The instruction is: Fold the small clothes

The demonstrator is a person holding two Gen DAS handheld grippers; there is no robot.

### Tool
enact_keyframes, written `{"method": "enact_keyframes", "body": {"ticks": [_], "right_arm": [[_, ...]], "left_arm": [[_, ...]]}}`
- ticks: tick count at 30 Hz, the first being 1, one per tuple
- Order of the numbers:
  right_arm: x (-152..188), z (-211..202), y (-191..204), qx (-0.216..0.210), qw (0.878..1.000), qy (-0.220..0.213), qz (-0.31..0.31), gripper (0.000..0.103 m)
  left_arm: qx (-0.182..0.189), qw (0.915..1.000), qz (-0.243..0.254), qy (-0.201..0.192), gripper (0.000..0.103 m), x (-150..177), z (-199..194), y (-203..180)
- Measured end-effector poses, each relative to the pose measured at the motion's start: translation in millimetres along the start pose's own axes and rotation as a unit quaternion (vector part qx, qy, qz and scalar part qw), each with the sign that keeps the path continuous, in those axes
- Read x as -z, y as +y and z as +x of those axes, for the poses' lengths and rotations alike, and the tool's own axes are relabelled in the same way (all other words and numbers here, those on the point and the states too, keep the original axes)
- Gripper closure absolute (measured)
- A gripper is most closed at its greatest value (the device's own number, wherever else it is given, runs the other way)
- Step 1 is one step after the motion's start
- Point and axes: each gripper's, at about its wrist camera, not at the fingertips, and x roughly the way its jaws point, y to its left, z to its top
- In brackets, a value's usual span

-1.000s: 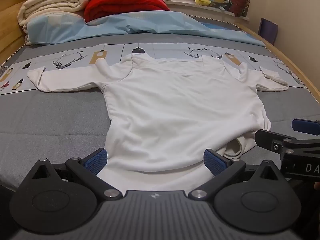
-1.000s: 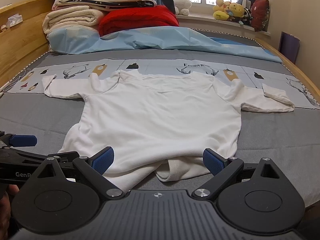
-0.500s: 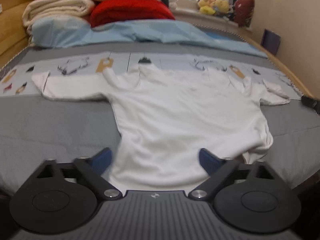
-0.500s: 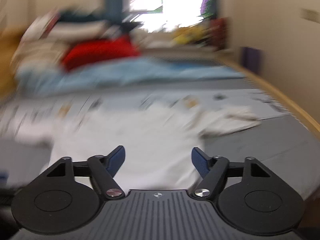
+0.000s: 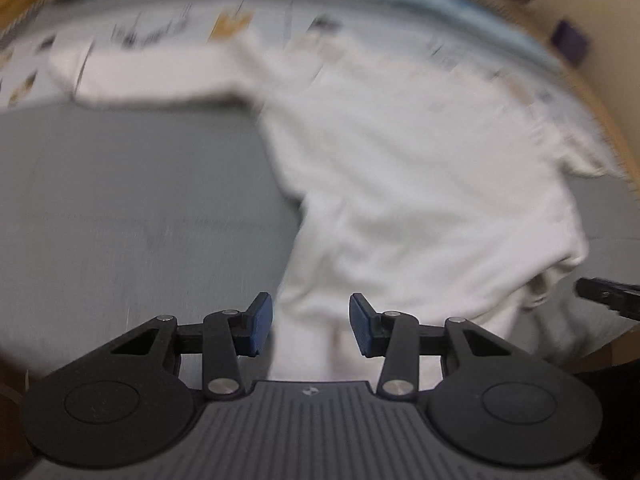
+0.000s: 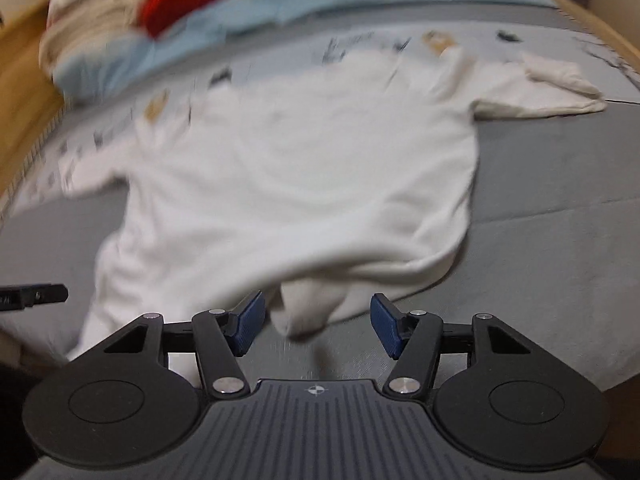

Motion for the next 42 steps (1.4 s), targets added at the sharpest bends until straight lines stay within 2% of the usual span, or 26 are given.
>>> {"method": "enact_keyframes", "body": {"ticks": [3,7,8,10,11,12,13,14,16,17,20,22,23,25,28,30,32,33,36,38,40,41,42], "right_arm": [[-1,15,6,0.002,1.0,0.014,-0.008,0.042],[2,33,11,0.011,0.999,0.032,-0.013,0.042],[3,38,13,0.02,0.999,0.036,-0.018,0.045],[4,43,13,0.051,0.998,0.037,-0.027,0.061],[4,42,9,0.063,0.997,0.039,-0.025,0.074],[3,39,3,0.064,0.997,0.038,-0.014,0.085],[3,33,-3,0.06,0.998,0.036,0.0,0.09],[2,23,-11,0.055,0.998,0.031,0.013,0.095],[2,0,-24,0.052,0.998,0.011,0.024,0.101],[3,-15,-31,0.061,0.998,-0.006,0.022,0.103],[8,-57,-62,0.088,0.995,-0.048,0.021,0.103],[15,-70,-85,0.101,0.993,-0.049,0.031,0.103],[20,-69,-95,0.097,0.994,-0.039,0.039,0.103],[30,-62,-104,0.064,0.997,-0.018,0.04,0.103],[36,-53,-80,0.031,0.999,-0.036,-0.012,0.1],[33,-47,-59,0.005,0.998,-0.053,-0.04,0.092],[30,-34,-42,-0.013,0.997,-0.063,-0.05,0.063],[24,-26,-38,-0.01,0.997,-0.055,-0.055,0.057],[12,-3,-15,0.005,0.997,-0.039,-0.07,0.057],[7,9,-4,0.001,0.996,-0.031,-0.08,0.057],[10,21,5,0.016,0.995,-0.014,-0.097,0.058],[11,27,6,0.024,0.994,-0.004,-0.106,0.061],[15,27,7,0.03,0.994,0.0,-0.108,0.077]], "left_arm": [[-0.007,0.9991,-0.029,0.031,0.056,-3,14,10],[-0.02,0.9983,-0.038,0.04,0.056,-1,22,19],[-0.025,0.9982,-0.035,0.042,0.056,0,23,19],[-0.033,0.9979,-0.03,0.048,0.056,3,25,19],[-0.037,0.9975,-0.027,0.054,0.056,4,27,18],[-0.041,0.9971,-0.025,0.058,0.056,6,29,18],[-0.044,0.9968,-0.024,0.063,0.057,7,31,19],[-0.046,0.9967,-0.021,0.064,0.061,8,32,19],[-0.045,0.997,-0.012,0.062,0.078,8,32,16],[-0.037,0.9973,-0.012,0.062,0.091,9,31,15],[-0.032,0.998,-0.012,0.053,0.097,11,27,13],[-0.031,0.9982,-0.009,0.051,0.097,13,22,14],[-0.032,0.9982,-0.008,0.051,0.097,15,19,13],[-0.028,0.9984,-0.009,0.049,0.097,16,20,14],[-0.024,0.9985,-0.02,0.044,0.097,16,18,16],[-0.021,0.9984,-0.033,0.04,0.096,15,14,17],[-0.016,0.998,-0.046,0.04,0.096,15,13,19],[-0.014,0.9977,-0.05,0.043,0.095,14,15,19],[-0.015,0.9972,-0.052,0.051,0.089,14,20,16],[-0.018,0.9974,-0.043,0.055,0.088,14,23,13],[-0.023,0.9974,-0.038,0.057,0.089,13,26,11],[-0.025,0.9973,-0.037,0.058,0.089,13,28,11],[-0.027,0.9972,-0.037,0.059,0.089,13,29,11]]}}
